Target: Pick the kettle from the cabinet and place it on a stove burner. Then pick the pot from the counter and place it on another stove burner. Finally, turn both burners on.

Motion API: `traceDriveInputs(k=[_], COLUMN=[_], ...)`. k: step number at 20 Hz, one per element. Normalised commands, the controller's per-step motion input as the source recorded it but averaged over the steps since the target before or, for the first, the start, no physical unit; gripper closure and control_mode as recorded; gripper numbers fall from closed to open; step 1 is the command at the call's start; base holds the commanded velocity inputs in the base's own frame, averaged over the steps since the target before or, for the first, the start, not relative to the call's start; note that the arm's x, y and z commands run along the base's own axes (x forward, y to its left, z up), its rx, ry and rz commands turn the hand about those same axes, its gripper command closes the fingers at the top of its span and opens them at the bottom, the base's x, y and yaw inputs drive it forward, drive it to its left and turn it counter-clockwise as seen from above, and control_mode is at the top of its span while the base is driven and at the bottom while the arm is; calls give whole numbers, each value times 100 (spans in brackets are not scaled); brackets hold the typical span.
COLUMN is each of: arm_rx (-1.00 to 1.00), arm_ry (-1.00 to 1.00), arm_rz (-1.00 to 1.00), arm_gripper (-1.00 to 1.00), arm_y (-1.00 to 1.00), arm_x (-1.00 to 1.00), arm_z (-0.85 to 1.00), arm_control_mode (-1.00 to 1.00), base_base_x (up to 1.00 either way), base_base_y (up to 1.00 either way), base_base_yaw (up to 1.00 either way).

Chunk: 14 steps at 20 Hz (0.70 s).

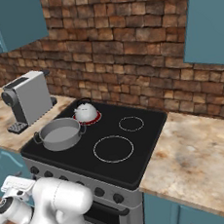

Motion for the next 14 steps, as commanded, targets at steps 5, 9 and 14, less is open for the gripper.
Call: traceDriveInputs(k=[5, 9, 14], arm_rx=[5, 5, 5], arm_ry=[0, 0, 0], arm_rz=[-3, -3, -3], arm_gripper=[-100, -100, -100], arm_y=[-2, -4, 0], arm_x=[0, 2, 13], arm_z=[-11, -8, -5], arm_control_mode=[-100, -100, -100], base_base_x=[0, 0, 0], base_base_y=[0, 0, 0], base_base_yaw=[0, 0, 0])
